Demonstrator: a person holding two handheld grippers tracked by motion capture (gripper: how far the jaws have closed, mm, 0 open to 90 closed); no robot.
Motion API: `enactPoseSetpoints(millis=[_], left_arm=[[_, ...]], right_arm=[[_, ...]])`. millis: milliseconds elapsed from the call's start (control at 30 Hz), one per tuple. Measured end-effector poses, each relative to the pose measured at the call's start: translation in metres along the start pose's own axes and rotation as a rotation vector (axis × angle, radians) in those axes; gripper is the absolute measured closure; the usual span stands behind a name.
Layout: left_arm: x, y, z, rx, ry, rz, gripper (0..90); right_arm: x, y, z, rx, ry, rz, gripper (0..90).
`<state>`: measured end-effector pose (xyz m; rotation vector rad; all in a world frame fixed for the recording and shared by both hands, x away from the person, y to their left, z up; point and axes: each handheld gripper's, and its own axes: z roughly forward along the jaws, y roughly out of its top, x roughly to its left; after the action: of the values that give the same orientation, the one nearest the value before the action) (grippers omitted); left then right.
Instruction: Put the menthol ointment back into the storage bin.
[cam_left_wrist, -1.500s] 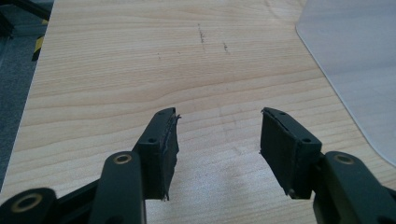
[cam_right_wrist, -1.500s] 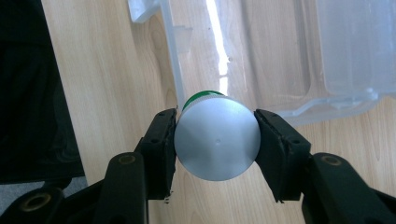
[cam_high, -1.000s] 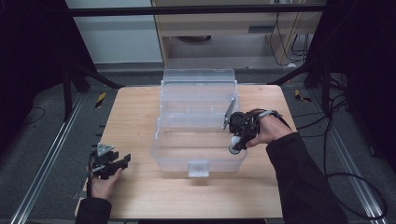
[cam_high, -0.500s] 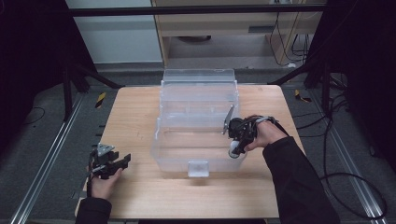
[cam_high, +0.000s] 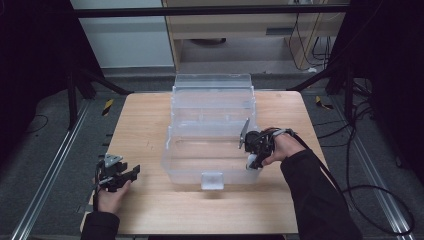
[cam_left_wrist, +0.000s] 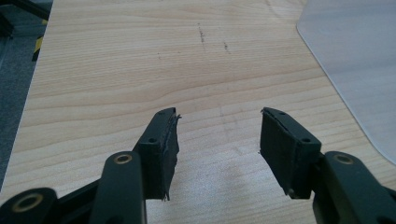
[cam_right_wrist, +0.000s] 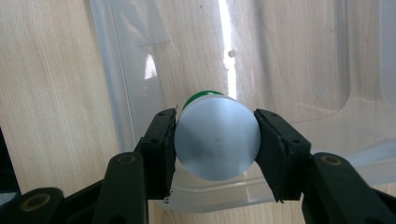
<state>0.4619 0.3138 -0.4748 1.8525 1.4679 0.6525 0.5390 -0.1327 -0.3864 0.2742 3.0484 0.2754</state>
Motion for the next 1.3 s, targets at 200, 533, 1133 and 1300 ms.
enactPoseSetpoints(millis=[200, 533, 1133, 1300], left_arm=[[0.000, 0.000, 0.000, -0.001, 0.000, 0.000, 46.3], [0.000, 0.000, 0.001, 0.000, 0.002, 0.001, 46.3], [0.000, 0.000, 0.001, 0.002, 0.000, 0.002, 46.4], [0.000, 0.000, 0.001, 0.002, 0.000, 0.002, 46.3]], right_arm=[[0.001, 0.000, 0.005, 0.012, 0.002, -0.002, 50.5], [0.000, -0.008, 0.014, -0.002, 0.015, 0.008, 50.4], [-0.002, -0.011, 0.014, -0.004, 0.017, 0.022, 50.3], [-0.001, -0.011, 0.010, -0.018, 0.001, 0.035, 45.9]])
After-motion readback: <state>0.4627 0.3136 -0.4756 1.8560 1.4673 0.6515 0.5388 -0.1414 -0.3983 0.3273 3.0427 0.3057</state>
